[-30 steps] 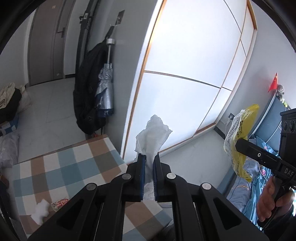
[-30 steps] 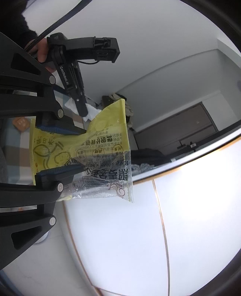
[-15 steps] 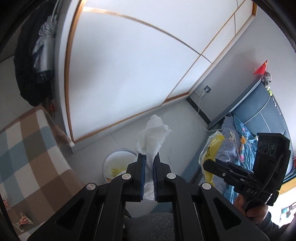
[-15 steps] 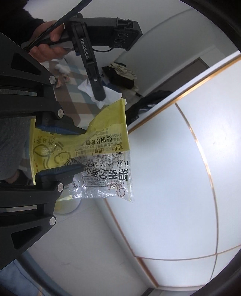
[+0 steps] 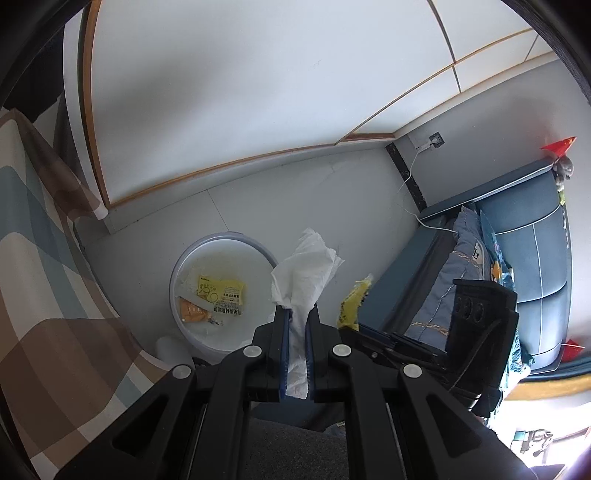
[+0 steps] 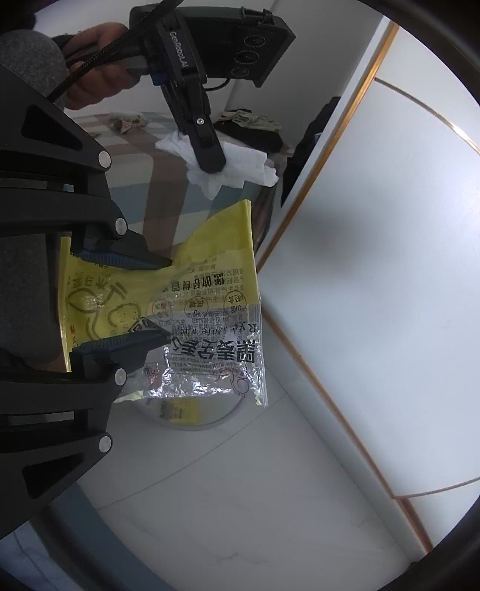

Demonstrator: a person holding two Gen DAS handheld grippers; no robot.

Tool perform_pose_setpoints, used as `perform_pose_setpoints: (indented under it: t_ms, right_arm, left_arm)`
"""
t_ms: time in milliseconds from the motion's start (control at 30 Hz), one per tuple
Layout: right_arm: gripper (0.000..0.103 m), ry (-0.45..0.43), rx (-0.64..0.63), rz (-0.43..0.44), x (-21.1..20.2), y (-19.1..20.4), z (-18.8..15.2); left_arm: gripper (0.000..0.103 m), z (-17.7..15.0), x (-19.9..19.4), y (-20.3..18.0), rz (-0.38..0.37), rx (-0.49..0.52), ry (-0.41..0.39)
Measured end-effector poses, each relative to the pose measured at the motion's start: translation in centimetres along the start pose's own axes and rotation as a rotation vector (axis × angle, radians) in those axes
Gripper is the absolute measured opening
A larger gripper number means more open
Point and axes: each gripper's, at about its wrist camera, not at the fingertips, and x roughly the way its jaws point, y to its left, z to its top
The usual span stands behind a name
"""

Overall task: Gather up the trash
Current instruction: 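Carry the tissue and bread bag with both tools over the white bin, then open the right tool over the bin while the left tool releases the white tissue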

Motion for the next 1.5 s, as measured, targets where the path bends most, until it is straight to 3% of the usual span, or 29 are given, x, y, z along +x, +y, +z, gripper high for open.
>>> perform_pose_setpoints:
  t_ms: [267, 367, 533, 700, 1300, 1400, 1467, 1500]
  right_arm:
    - [0.037, 0.067, 0.075, 0.103, 6.3, -1.8, 1.0]
    - [0.045, 0.081, 0.121, 0.166, 7.5, -2.6, 2.0]
    - [0.069, 0.045, 0.176, 0.199, 5.7, -5.5, 2.6]
    - [0.076, 0.042, 0.201, 0.171, 4.7, -7.0, 2.2]
    - [0.083, -0.042, 0.221, 0.052, 1.2, -8.5, 2.7]
    - [0.083, -0.051, 0.214, 0.035, 0.5, -8.5, 2.8]
    - [0.083, -0.052, 0.212, 0.021, 0.7, -8.6, 2.6]
    - [0.083, -0.053, 0.215, 0.019, 0.7, -8.6, 2.5]
  left_arm:
    - [0.004, 1.1, 2.6, 1.5, 0.048, -0.059, 0.071]
    - [0.004, 1.4, 3.4, 1.9, 0.066, -0.074, 0.082]
    - [0.004, 1.9, 4.7, 2.2, 0.080, -0.092, 0.103]
    - [0.004, 2.0, 5.8, 2.2, 0.091, -0.095, 0.131]
    - [0.006, 2.2, 9.8, 2.1, 0.129, -0.105, 0.284]
    - [0.021, 2.3, 10.1, 2.0, 0.125, -0.107, 0.282]
    - [0.043, 2.3, 9.9, 1.8, 0.118, -0.107, 0.277]
    - [0.048, 2.4, 9.7, 1.6, 0.117, -0.099, 0.268]
